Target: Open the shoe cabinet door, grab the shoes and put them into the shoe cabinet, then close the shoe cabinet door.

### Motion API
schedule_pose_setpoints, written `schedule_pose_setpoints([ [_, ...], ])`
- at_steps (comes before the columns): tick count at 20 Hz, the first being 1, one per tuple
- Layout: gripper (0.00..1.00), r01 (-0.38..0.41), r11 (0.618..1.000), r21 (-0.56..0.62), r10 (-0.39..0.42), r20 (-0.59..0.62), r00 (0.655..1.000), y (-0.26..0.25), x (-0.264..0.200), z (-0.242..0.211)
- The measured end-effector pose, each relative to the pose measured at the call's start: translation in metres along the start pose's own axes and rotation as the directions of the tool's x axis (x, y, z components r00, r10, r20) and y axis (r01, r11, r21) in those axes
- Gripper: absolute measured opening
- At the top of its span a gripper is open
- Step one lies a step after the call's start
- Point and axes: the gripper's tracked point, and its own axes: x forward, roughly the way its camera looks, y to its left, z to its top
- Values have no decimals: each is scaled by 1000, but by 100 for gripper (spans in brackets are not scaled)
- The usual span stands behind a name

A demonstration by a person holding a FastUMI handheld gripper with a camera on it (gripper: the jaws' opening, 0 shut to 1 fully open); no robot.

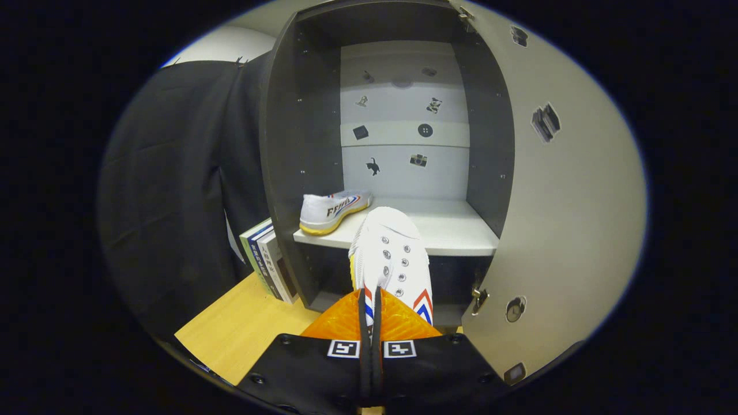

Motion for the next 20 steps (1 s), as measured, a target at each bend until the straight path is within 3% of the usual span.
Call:
schedule_pose_setpoints([
  [9,1,19,999,32,-21,77,997,-2,63,73],
  [20,1,74,993,90,-83,101,991,-30,145,122],
])
